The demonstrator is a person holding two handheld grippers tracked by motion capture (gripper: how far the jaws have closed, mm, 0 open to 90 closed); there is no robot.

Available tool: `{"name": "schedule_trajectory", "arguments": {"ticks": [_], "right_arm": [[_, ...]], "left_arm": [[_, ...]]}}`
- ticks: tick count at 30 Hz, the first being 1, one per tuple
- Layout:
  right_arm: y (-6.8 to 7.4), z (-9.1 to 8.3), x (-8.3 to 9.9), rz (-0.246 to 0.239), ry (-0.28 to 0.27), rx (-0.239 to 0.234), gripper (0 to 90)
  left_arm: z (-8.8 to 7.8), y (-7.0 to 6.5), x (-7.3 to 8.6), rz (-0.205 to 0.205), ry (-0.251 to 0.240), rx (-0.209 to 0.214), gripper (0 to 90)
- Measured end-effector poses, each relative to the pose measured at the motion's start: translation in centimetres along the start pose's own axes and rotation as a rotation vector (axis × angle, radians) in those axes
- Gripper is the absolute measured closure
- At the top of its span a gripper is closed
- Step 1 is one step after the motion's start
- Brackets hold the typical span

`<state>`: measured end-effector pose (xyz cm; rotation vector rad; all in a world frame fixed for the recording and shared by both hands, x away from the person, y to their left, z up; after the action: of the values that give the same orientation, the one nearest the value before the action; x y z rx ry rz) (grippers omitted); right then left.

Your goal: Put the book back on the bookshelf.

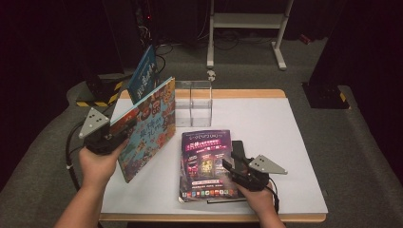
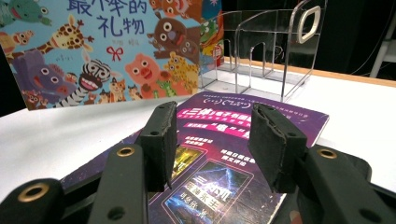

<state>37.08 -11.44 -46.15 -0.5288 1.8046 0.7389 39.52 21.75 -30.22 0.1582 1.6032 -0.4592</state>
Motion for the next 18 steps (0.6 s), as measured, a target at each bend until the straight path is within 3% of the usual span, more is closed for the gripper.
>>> {"name": "schedule_trajectory", "arguments": {"ticks": [6, 10, 18], "right_arm": [[0.1, 0.0, 0.0, 0.0, -0.003, -0.004, 51.4], [0.3, 0.1, 0.0, -0.006, 0.001, -0.007, 51.5], [0.2, -0.1, -0.1, -0.003, -0.006, -0.006, 51.7]], "left_arm": [[-0.4, 1.1, -1.0, -0.008, -0.025, -0.054, 81.3], [0.4, 1.7, -1.1, -0.006, -0.044, -0.101, 81.3], [2.7, 1.3, -1.1, -0.008, -0.076, -0.129, 81.3]]}}
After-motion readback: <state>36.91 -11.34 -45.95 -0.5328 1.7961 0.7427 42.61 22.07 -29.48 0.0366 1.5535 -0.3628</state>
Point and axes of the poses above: each handheld gripper's, and its own axes: z roughly forward along the jaws, x roughly out of its underside, y roughly to its left, the point moved 6 cm from there along z, roughly forward along the jaws, and after that the axes turned 7 degrees about z, right-handed, at the moved point
